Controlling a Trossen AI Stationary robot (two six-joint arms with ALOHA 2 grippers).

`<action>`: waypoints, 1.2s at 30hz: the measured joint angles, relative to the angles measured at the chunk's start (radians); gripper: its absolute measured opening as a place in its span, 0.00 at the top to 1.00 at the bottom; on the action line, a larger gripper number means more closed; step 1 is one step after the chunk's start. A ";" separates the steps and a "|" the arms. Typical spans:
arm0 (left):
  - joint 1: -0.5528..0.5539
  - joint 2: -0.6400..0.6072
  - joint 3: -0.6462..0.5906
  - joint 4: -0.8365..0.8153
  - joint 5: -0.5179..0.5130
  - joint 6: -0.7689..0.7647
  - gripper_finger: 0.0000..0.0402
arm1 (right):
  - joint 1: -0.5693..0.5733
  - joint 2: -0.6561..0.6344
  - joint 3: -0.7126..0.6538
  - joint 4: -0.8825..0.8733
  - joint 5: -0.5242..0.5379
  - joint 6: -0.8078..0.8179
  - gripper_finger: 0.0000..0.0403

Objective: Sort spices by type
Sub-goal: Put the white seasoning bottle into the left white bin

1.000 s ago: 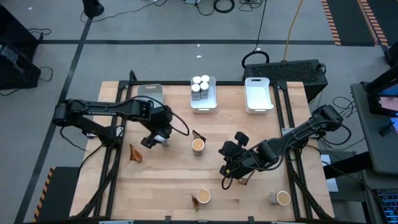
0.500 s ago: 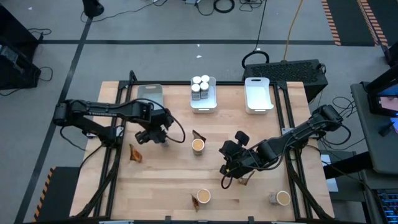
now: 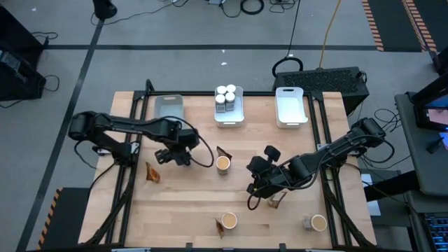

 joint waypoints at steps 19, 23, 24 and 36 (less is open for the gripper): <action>-0.001 0.033 0.000 0.000 0.007 -0.013 0.43 | 0.000 0.000 0.000 -0.021 0.000 0.000 1.00; -0.001 0.032 0.000 -0.002 0.007 -0.138 0.47 | 0.000 0.000 0.000 -0.022 0.000 0.000 1.00; -0.001 0.032 0.000 -0.002 0.007 -0.173 0.47 | 0.000 0.000 0.000 -0.022 0.000 0.000 1.00; 0.035 0.032 0.000 0.013 -0.048 -1.273 0.44 | 0.000 0.000 0.000 -0.021 0.000 0.000 1.00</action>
